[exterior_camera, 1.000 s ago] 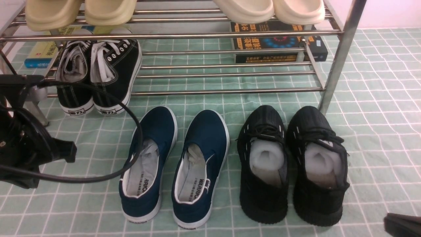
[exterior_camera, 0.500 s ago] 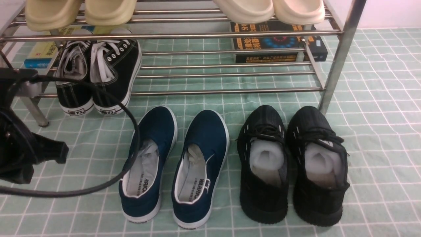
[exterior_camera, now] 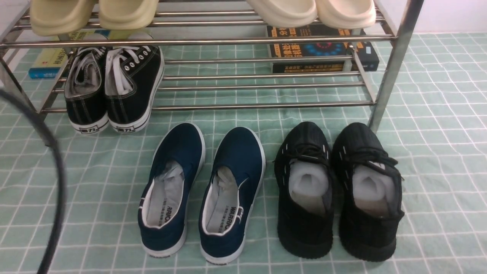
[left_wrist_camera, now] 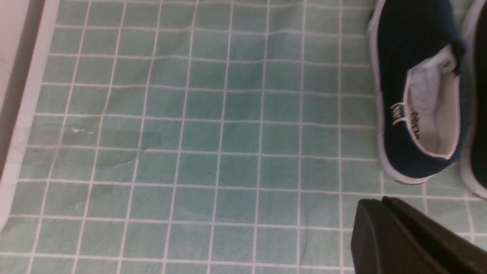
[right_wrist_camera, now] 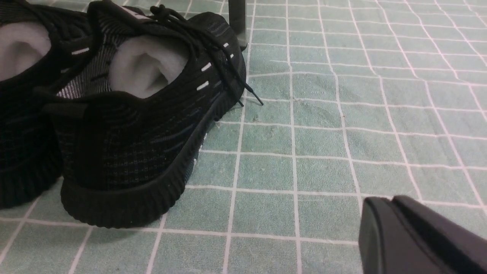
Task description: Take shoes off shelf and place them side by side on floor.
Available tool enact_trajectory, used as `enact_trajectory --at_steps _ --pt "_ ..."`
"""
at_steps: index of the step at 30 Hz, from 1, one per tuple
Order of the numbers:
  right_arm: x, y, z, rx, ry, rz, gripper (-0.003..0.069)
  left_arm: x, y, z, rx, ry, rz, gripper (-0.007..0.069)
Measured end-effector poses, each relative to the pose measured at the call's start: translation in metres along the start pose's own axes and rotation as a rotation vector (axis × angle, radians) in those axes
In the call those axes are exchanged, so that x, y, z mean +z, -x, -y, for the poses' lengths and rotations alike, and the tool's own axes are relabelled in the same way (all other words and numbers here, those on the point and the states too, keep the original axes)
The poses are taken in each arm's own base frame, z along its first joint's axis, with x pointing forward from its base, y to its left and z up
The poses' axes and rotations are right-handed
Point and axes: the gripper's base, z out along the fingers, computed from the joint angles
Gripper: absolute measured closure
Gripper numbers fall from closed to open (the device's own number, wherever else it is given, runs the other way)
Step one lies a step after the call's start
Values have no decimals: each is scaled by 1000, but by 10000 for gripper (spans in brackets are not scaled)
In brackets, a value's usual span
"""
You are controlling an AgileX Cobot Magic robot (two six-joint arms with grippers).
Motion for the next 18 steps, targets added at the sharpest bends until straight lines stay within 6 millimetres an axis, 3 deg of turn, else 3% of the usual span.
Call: enact_trajectory --at_steps 1,2,4,5,9,14,18 --pt "0 0 0 -1 0 0 610 0 -2 0 -2 -9 10 624" --pt "0 0 0 -1 0 0 608 -8 -20 -1 -19 -54 100 624" --pt "0 0 0 -1 0 0 606 -9 -29 -1 -28 -85 163 624" --pt "0 0 0 -1 0 -1 603 -9 -43 -2 -40 -121 250 624" --pt "0 0 0 -1 0 -1 598 7 -71 2 -89 -230 472 624" --pt "0 0 0 -1 0 -1 589 19 -80 5 -118 -294 697 621" --pt "0 0 0 -1 0 -1 582 33 -85 6 -120 -301 732 616"
